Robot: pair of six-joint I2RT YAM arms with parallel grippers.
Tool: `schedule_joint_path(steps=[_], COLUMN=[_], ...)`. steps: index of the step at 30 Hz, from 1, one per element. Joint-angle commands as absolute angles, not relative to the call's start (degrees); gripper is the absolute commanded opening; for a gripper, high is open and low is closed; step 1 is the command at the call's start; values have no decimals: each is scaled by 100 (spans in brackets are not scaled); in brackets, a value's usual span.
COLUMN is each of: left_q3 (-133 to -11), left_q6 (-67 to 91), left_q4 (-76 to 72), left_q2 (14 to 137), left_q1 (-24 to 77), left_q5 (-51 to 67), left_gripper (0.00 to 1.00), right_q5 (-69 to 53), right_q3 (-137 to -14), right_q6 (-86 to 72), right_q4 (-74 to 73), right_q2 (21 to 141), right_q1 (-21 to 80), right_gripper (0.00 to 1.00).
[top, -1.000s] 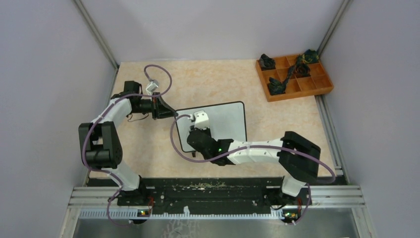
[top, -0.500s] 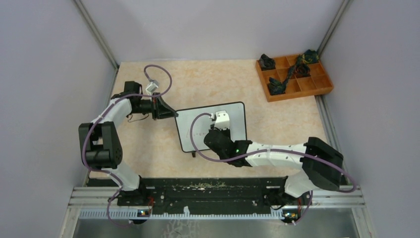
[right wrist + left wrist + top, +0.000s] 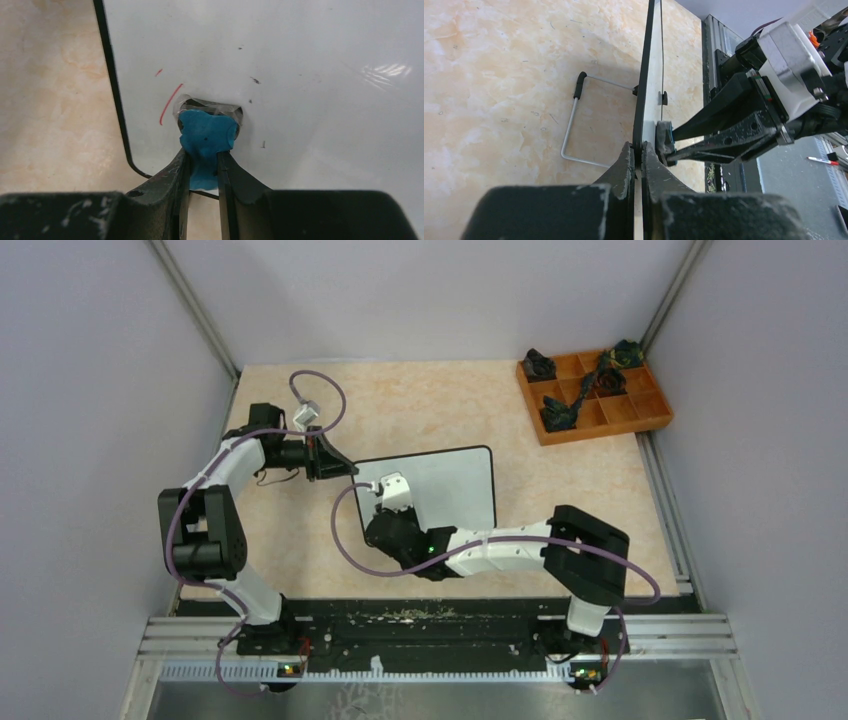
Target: Erase the whiteboard
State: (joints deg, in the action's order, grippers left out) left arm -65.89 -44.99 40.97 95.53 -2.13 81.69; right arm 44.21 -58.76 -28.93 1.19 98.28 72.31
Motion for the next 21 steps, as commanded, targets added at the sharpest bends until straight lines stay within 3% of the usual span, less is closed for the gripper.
schedule_joint_path(steps=[1,9,21], left_q3=[-6510,-6531,-6557], left_q6=[-4811,-4891,-4899], left_q4=[4390,4412,4411], left_q2=[9637,9666,9668], left_q1=[-63,-67,-60], left_q5=[7867,7868,7851], left_gripper=[0,0,0], right_q5=[3918,4279,5216], right_q3=[-6454,-6636,-5725], right_q6=[-2826,-2972,-3397], right_q4=[711,170,-1146], right_q2=[10229,10249,8685], right_q1=[7217,7198,6775], right_gripper=[0,0,0])
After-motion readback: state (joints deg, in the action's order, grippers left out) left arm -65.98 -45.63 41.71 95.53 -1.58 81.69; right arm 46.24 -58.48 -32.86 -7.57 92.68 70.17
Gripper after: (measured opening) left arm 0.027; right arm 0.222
